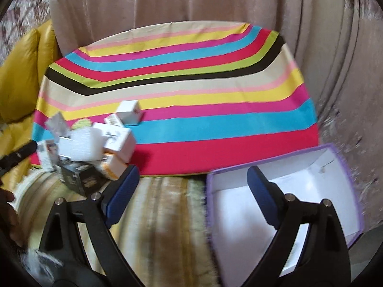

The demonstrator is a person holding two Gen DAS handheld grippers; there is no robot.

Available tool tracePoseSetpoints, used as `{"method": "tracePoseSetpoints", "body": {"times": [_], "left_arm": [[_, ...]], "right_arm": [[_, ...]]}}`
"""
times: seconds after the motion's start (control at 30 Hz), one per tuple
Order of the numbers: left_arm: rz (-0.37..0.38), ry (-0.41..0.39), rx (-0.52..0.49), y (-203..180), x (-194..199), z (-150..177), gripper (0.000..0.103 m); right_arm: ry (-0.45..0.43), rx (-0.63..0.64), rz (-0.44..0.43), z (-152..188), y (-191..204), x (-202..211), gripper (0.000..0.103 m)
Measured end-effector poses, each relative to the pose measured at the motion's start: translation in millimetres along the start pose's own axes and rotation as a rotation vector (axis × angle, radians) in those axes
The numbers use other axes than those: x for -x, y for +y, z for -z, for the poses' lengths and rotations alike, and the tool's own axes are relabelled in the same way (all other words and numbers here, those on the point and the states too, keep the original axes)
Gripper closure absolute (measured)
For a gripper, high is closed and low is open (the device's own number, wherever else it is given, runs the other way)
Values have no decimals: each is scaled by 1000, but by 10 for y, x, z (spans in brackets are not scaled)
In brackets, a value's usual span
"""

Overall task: Organize objects
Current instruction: 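Move both grippers back over the cluttered table, then grasp the white foam block with the right gripper while the left grasps the barcode box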

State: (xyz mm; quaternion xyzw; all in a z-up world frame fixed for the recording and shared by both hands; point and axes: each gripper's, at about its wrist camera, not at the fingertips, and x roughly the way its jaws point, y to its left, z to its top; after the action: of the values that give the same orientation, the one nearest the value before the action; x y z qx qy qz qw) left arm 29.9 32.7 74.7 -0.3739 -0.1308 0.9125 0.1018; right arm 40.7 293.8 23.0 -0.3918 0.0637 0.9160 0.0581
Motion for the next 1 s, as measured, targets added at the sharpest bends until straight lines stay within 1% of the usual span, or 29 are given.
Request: {"method": "tracePoseSetpoints", "body": {"times": [0.1,0.23,0.3,0.43,0.57,0.77,0.87,1.0], "left_arm": [[-27,8,21,141,5,-7,28],[-59,21,59,326,-13,-13,28],[-61,31,77,390,-34,-12,28],[-82,61,94,460,-109,-22,28],[-102,111,124,560,-244,-33,28],[-128,154,110,600,-403,-68,28],[-142,166,109,612,-469,-91,28],[-159,176,111,646,-545,-122,28]], "right_arm": [[17,-31,-46,18,91,-59,10],[21,-10,-60,-29,306,-94,10],[10,-7,-65,-47,414,-93,10],[23,1,-92,-82,637,-149,10],[29,26,-107,-86,846,-173,10],[54,68,-81,-102,1067,-282,10],[58,94,-43,-133,1159,-321,10],[62,120,-37,-157,1274,-369,10]]}}
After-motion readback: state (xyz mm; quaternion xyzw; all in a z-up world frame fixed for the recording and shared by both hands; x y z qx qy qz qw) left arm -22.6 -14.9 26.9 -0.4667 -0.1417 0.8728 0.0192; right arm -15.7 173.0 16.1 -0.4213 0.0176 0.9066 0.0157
